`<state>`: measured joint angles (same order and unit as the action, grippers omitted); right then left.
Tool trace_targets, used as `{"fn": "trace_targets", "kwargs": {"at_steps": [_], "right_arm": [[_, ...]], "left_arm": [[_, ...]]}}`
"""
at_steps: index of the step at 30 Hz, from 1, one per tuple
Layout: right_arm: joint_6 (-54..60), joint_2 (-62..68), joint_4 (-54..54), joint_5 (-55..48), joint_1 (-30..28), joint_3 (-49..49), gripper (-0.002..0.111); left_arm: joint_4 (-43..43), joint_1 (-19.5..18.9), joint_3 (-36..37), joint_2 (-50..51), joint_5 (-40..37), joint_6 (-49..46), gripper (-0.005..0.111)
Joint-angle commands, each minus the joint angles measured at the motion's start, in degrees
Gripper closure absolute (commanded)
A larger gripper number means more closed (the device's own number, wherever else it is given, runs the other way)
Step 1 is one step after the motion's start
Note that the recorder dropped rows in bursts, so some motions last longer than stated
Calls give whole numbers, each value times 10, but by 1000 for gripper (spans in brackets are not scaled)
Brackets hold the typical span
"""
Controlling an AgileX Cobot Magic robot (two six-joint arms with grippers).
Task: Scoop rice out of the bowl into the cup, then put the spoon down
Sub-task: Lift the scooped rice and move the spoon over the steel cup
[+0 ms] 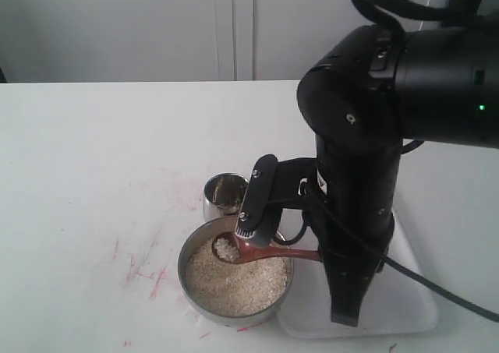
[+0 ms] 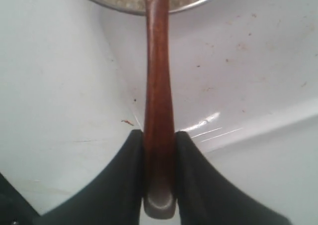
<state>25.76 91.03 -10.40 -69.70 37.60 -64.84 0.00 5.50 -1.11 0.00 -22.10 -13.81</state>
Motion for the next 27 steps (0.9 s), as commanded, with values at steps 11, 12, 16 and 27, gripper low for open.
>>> {"fn": "trace_targets", "kwargs": {"at_steps": [11,12,16,27], "right_arm": [[-72,-9,-12,-3,-7,6,108],[-80,-9,-19,-3,-7,-2,108],[-84,-1,-30,-3,-7,-45,108],[-103,81,-136,-3,-7,-130,108]], "left_arm": [[-3,4,5,0,-28,3,92],[-3,4,5,0,-28,3,92],[-3,4,5,0,-28,3,92],[-3,4,5,0,-28,3,92]]}}
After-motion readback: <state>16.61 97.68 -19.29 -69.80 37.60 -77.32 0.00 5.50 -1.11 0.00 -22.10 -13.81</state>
